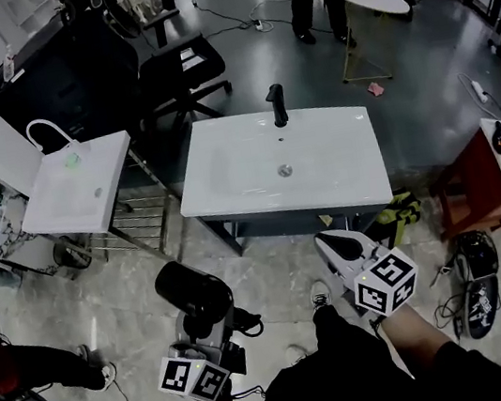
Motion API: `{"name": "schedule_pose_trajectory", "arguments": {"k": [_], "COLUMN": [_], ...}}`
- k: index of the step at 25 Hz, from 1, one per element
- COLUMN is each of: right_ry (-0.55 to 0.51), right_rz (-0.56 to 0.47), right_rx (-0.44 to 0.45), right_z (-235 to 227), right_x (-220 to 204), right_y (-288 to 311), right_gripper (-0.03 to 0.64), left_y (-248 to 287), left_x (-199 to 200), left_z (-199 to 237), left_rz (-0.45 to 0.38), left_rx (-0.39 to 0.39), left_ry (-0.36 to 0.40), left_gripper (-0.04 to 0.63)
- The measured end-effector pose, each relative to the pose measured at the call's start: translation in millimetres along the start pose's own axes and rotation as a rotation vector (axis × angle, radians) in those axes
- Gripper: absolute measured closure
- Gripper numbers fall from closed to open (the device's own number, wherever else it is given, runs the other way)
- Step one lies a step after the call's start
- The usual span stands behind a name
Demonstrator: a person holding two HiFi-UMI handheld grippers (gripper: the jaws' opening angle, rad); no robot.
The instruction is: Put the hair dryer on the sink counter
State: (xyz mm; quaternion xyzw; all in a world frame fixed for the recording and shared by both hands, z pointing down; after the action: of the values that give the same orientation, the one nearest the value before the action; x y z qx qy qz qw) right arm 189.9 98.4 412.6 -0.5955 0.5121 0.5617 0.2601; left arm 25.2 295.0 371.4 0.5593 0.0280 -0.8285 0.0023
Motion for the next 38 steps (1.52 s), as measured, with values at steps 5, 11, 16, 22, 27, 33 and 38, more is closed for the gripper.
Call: {"name": "schedule_pose_trajectory", "arguments": {"k": [5, 11, 16, 22, 27, 33, 38], "right_ry": [0.020, 0.012, -0.002, -0.002, -0.011, 0.008, 0.033], "right_rz": [0.018, 0.038, 0.057, 0.077, 0.075, 0.050, 0.026], "right_rx": [0.013, 0.036, 0.056, 0.090, 0.122, 0.104, 0.060], "right_z": [-28.9, -59.8, -92.2, -128.7, -149.1, -172.9, -189.0], "right_x": [10.9, 26.4, 39.7, 50.9, 62.0, 72.0, 80.5], "right_y": [32.9, 74.2, 101.7, 132.4, 144.0, 147.9, 144.9], "right_gripper": [0.615, 0.615, 0.615, 0.615, 0.615, 0.615, 0.615], "left_y": [31.4, 74.7, 112.4, 160.8, 192.6, 225.5, 247.9], "left_x": [6.4, 13.7, 8.4, 7.5, 10.5, 11.1, 15.1], "left_z": [15.6, 32.7, 47.4, 58.3, 57.7, 53.3, 56.1], "left_rz": [0.009, -0.014, -0.012, -0.016, -0.010, 0.022, 0.039], "left_rx": [0.025, 0.027, 0.055, 0.081, 0.091, 0.056, 0.010], "left_ry": [0.006, 0.004, -0.008, -0.017, 0.002, 0.017, -0.004], "left_gripper": [0.390, 0.390, 0.390, 0.390, 0.390, 0.390, 0.390]}}
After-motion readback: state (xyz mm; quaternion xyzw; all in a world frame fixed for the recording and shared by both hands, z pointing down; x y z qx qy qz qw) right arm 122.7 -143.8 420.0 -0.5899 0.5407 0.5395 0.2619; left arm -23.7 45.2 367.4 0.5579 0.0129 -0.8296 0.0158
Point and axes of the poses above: the fingertips, and each gripper's own axes: y forward along the fingers, z to its left, x out of its top, the point moved 4 cm from there along -y, backward along the fingers, and after that the axes turned 10 degrees about -x, right-handed, at the moved point
